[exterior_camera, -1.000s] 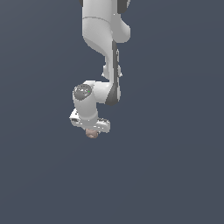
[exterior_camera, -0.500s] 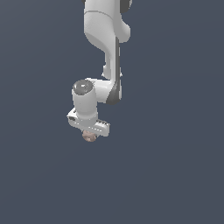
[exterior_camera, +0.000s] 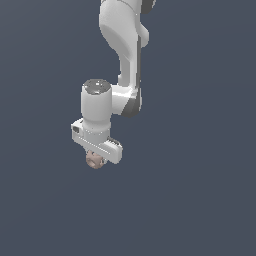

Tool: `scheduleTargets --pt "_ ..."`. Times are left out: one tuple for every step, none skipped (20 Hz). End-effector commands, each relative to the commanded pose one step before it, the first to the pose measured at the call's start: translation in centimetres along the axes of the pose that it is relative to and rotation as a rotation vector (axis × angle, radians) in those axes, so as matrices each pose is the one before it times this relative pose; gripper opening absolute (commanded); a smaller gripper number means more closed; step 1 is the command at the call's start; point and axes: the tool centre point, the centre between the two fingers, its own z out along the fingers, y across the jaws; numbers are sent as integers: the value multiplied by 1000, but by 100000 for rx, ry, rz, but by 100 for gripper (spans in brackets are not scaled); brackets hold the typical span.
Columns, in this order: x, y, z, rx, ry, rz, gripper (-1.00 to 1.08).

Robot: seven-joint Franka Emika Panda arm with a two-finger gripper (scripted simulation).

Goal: Pick up the object and move it to a goal position.

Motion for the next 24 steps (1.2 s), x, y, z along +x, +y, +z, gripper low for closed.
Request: scheduleTargets --pt "1624 -213 -1388 -1037 4450 4544 -100" --pt "628 -81 -523 -435 1701 1730 -100" --pt "624 -80 -519 -435 1688 1717 -100" --pt "619 -78 -515 -435 1676 1705 -100" --pt "615 -77 -511 -435 1665 1694 -100" --pt "612 -75 -508 -435 1655 1684 -100" --pt "608 -74 -505 -436 1645 1674 -100" --pt "606 -73 -502 -437 1637 1666 -100" --pt "603 -71 -500 -438 1630 1659 -100" --pt "601 -70 -497 -439 1623 1652 -100" --pt "598 -69 -495 -440 1616 1646 -100" --pt "597 -67 -493 -442 1612 1641 -100" --pt "596 -66 -492 -444 1608 1638 -100" --pt "594 -66 -490 -446 1604 1634 -100" --pt "594 -64 -489 -449 1602 1632 -100" --pt "593 -63 -488 -452 1600 1631 -100" --pt "594 -62 -488 -455 1600 1631 -100" --pt "594 -61 -487 -459 1600 1631 -100" --pt "595 -60 -487 -463 1602 1633 -100" --pt "595 -59 -487 -467 1603 1636 -100" --pt "597 -58 -488 -473 1606 1639 -100" --pt "599 -57 -489 -478 1611 1644 -100" --pt "601 -56 -490 -484 1616 1649 -100" --pt "603 -55 -491 -490 1622 1656 -100"
